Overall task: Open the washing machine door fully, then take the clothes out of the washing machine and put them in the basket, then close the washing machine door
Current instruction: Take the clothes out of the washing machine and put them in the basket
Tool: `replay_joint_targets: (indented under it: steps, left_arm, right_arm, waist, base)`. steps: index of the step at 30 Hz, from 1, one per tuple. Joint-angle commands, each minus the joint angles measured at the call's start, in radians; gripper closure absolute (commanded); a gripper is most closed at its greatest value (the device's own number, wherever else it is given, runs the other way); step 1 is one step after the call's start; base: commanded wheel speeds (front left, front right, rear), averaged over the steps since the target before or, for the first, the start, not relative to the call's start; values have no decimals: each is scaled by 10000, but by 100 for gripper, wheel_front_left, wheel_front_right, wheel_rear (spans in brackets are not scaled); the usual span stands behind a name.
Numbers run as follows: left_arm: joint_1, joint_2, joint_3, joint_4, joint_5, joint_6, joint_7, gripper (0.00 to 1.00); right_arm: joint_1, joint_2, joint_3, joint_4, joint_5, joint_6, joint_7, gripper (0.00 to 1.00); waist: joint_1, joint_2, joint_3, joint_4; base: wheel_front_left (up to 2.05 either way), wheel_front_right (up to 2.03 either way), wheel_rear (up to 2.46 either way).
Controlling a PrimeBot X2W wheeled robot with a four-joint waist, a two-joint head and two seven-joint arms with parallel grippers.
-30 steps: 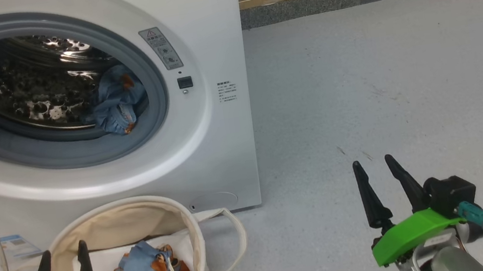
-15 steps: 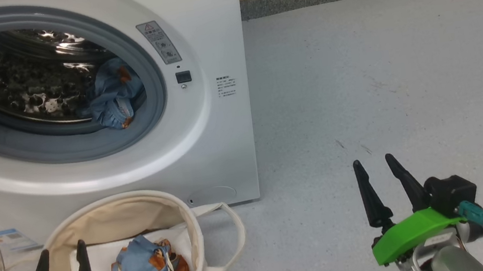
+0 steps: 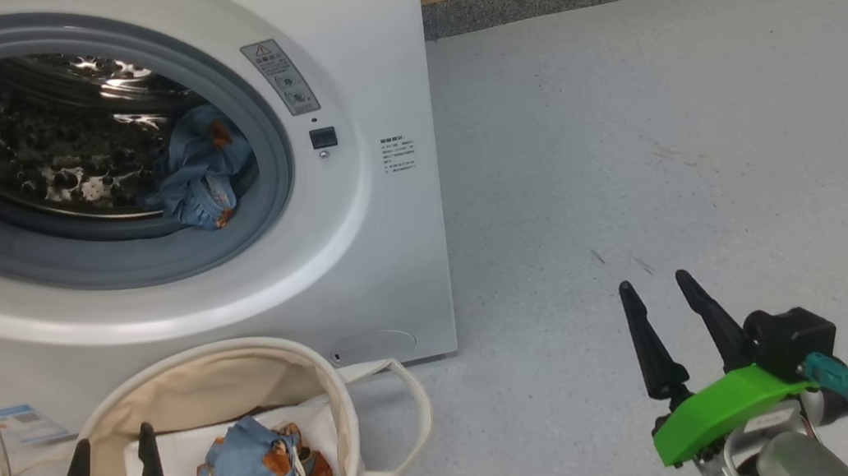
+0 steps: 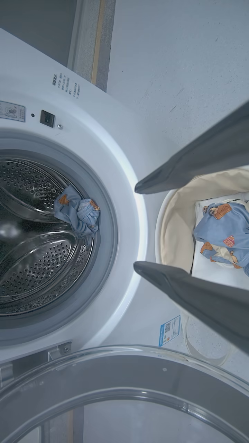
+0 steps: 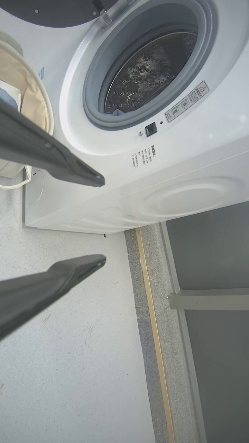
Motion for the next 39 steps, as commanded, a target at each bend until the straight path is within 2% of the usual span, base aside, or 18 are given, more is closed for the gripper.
replay_joint_targets:
  steps: [1,6,11,17,24,27,31,39]
  left_arm:
    - [-497,315,371,-211,25,19,-84,0]
    - [-725,410,307,46,-10,-62,34,0]
    - [-1580,470,92,588,-114,-423,326,0]
    - [-3333,586,142,1806,-660,-1120,840,0]
    - [-5827,627,538,3731,-2159,-1943,2412,0]
    - [-6903,798,501,4453,-2472,-2084,3065,0]
    - [-8360,641,708,5251,-3443,-2217,3935,0]
    - [-10362,643,362,6834,-3663,-2255,4725,0]
  right_arm:
    - [-271,27,220,-290,37,8,-122,0]
    - [-299,11,250,-304,51,8,-122,0]
    - [-355,-42,126,-328,2,8,-122,0]
    - [-564,-53,134,-423,-71,8,-122,0]
    - [-821,-101,40,-578,-206,8,-122,0]
    - [-946,-115,-36,-686,-262,8,-122,0]
    - [-1059,-158,-177,-816,-335,8,-122,0]
    - [-1267,-151,-398,-1124,-477,8,-122,0]
  waist:
    - [0,-1,-10,1]
    - [0,-1,43,-7]
    - [0,-1,322,112]
    - [0,-1,876,65]
    - [0,-1,1740,-148]
    - [0,-1,2193,-249]
    - [0,-1,2752,-333]
    - [0,-1,3725,-557]
  base:
    - [0,0,0]
    - [0,0,0]
    - [0,0,0]
    - [0,0,0]
    - [0,0,0]
    - [0,0,0]
    - [0,0,0]
    - [0,0,0]
